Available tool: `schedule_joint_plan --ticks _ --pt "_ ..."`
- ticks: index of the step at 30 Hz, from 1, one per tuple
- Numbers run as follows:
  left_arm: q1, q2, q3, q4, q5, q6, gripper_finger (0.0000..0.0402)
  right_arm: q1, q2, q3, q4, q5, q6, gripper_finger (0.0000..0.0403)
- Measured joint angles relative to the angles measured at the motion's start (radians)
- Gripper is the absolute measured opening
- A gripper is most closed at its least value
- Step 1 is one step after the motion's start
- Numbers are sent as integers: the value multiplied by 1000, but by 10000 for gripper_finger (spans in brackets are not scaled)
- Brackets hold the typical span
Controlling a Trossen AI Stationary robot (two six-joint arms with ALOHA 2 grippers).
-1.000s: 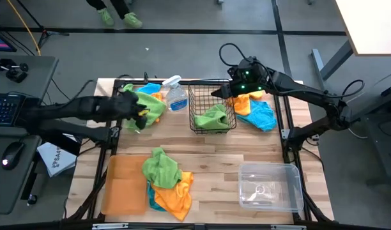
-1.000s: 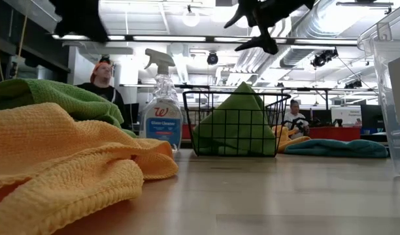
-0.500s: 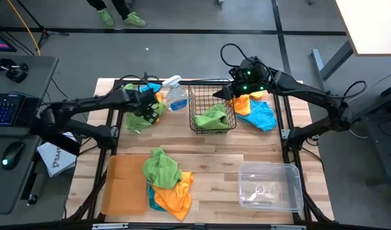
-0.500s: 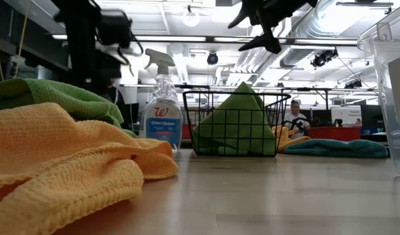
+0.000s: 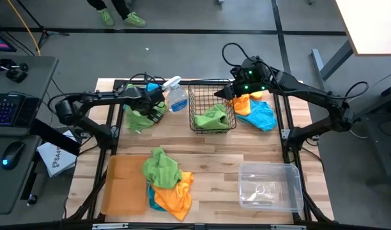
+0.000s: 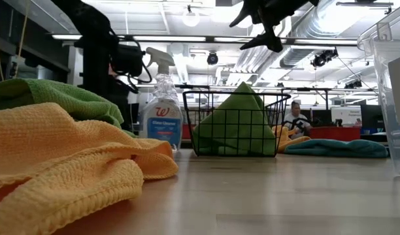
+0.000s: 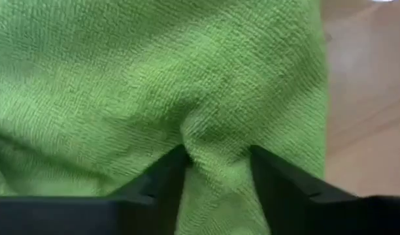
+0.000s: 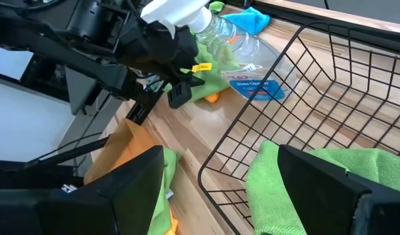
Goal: Sort microfiber towel by color & place in baskets
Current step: Put the top green towel into the black wire basket
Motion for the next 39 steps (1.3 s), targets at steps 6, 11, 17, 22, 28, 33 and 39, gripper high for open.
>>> schedule_joint_plan --ticks 6,11,17,22,28,33,39 --pt "0 -99 5 -57 54 10 15 0 0 0 1 0 -1 295" --pt "-16 -295 110 -243 71 9 3 0 -12 0 18 3 -3 295" --pt "-43 -491 341 -341 189 9 1 -7 -33 0 96 8 -4 295" --pt "-92 -524 552 -276 336 -8 1 -24 -54 0 161 8 -14 295" --pt "-231 -427 705 -65 475 -1 0 -67 -77 0 210 10 -12 295" --pt "-312 -287 748 181 486 102 0 -95 -91 0 239 10 -13 295" --pt "-302 -110 751 450 408 307 0 -127 -100 0 265 10 -23 295"
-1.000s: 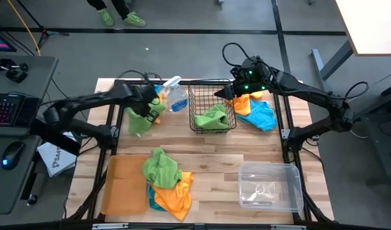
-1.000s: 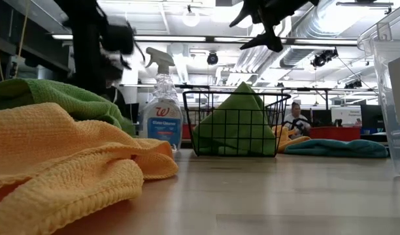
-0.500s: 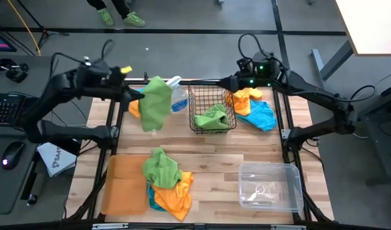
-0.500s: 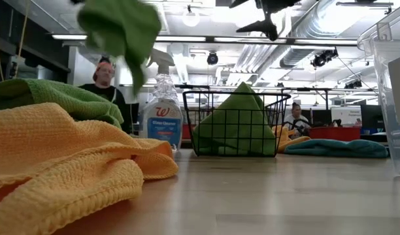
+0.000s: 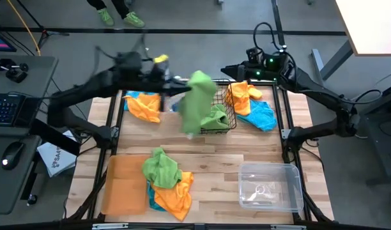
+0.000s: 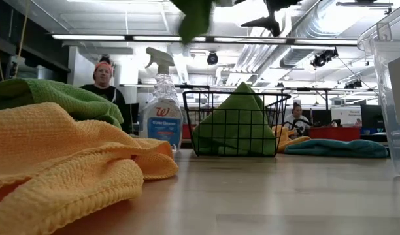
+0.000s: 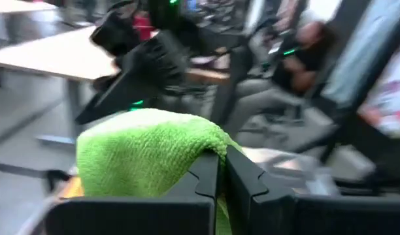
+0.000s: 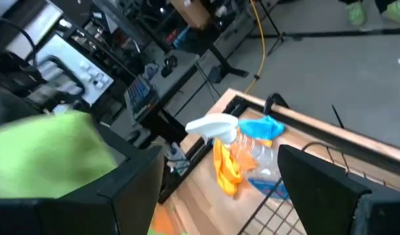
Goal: Sort microfiber towel by color & place in baskets
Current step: Put the top green towel into the black wire basket, then put the green towel into the black wire basket
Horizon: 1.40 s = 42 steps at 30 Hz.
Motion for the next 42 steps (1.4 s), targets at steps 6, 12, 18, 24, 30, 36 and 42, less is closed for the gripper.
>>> schedule_joint_plan --ticks 6,12,18,24,30,36,42 --pt "31 144 -45 3 -105 67 0 -18 -30 0 14 1 -8 295" --pt "43 239 -248 226 -222 66 0 -19 -75 0 14 1 -49 295" --pt "4 381 -282 312 -167 -121 3 -19 -96 0 14 2 -51 295" --pt "-31 466 -185 159 -161 -83 57 -19 -96 0 5 2 -48 295" --pt "-36 467 -83 70 -179 40 149 -19 -96 0 -3 2 -40 295" --pt "-35 450 71 -114 -211 146 223 -19 -96 0 -5 2 -41 295" --pt "-39 417 181 -513 -6 84 240 -19 -96 0 -33 2 -48 295"
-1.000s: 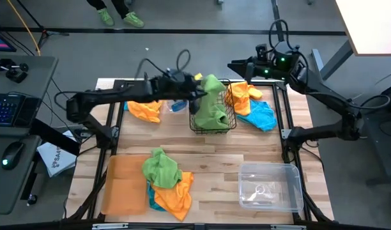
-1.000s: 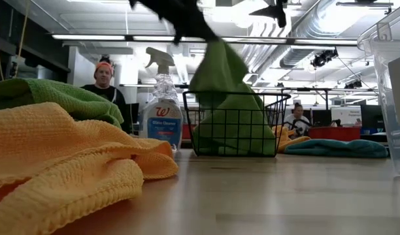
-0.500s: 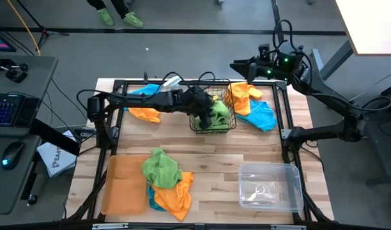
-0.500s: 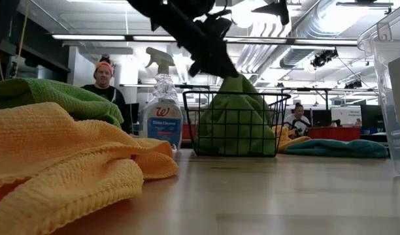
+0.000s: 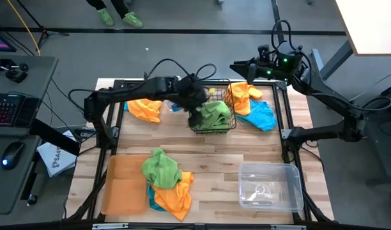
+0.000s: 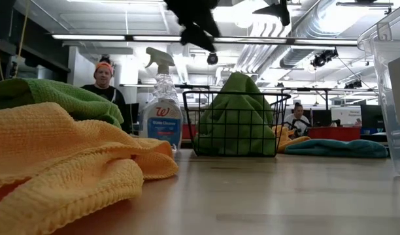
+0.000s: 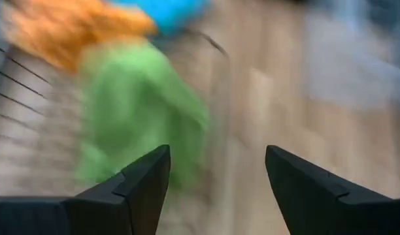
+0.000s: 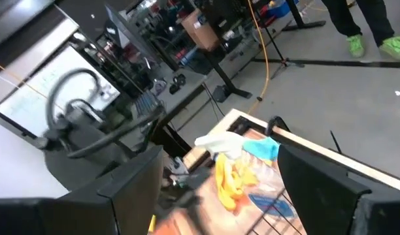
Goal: Sort microfiber towel by color & place in baskets
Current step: Put the green towel into the black wire basket
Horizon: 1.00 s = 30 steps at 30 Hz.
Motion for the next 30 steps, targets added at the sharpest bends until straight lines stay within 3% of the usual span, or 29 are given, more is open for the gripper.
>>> schedule_joint_plan --ticks 3,9,13,21,30 --pt "-34 -90 -54 -80 87 -4 235 0 0 0 -39 -1 -23 295" --pt "-141 -337 -331 -25 83 -63 225 0 0 0 -118 -1 -63 295" --pt "-262 -414 -519 -7 30 -53 223 0 0 0 -144 -1 -90 295" --pt "-402 -244 -607 26 -8 105 222 0 0 0 -148 -2 -90 295" --pt "-422 -65 -615 11 -45 153 222 0 0 0 -148 -3 -90 295"
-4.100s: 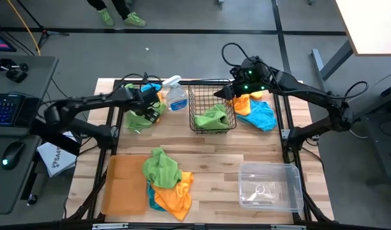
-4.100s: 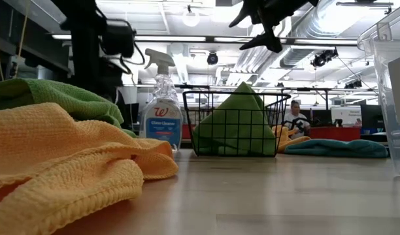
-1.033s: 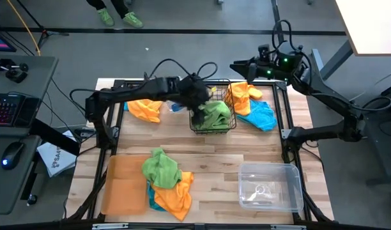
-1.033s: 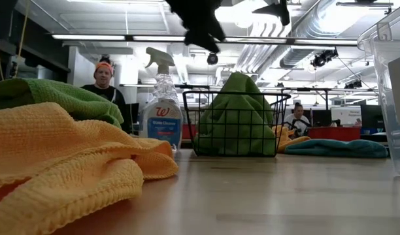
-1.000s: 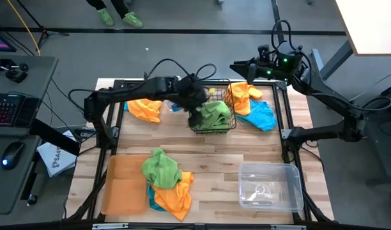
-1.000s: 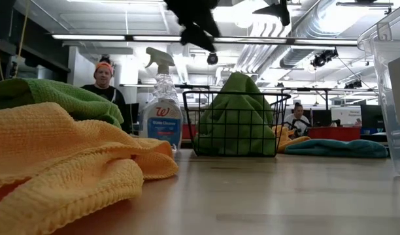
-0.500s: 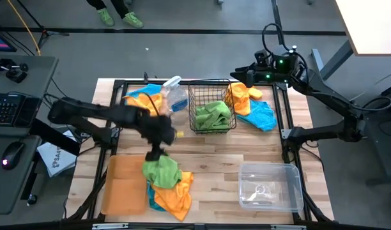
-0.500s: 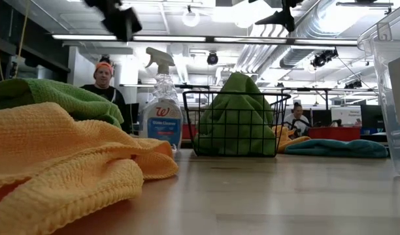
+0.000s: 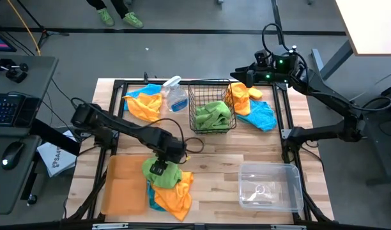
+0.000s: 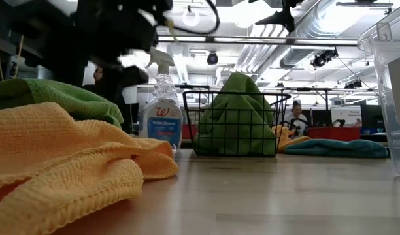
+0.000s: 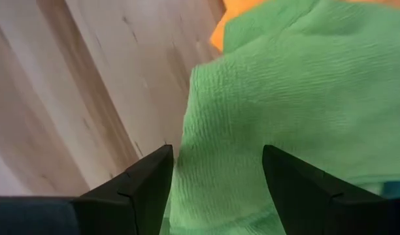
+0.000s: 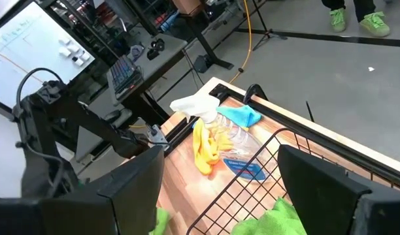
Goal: Sort microfiber towel by color & place in baskets
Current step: Put the green towel into the black wire basket
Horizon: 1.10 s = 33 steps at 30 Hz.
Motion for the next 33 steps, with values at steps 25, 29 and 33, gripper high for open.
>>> schedule_joint_plan --ticks 25,29,33 --pt "155 -283 164 -89 76 -46 1 0 0 0 -15 27 -3 295" --pt "218 -266 403 -19 32 18 1 0 0 0 -13 56 -2 295" --pt "271 -213 632 97 -81 154 0 0 0 0 -9 94 -18 295"
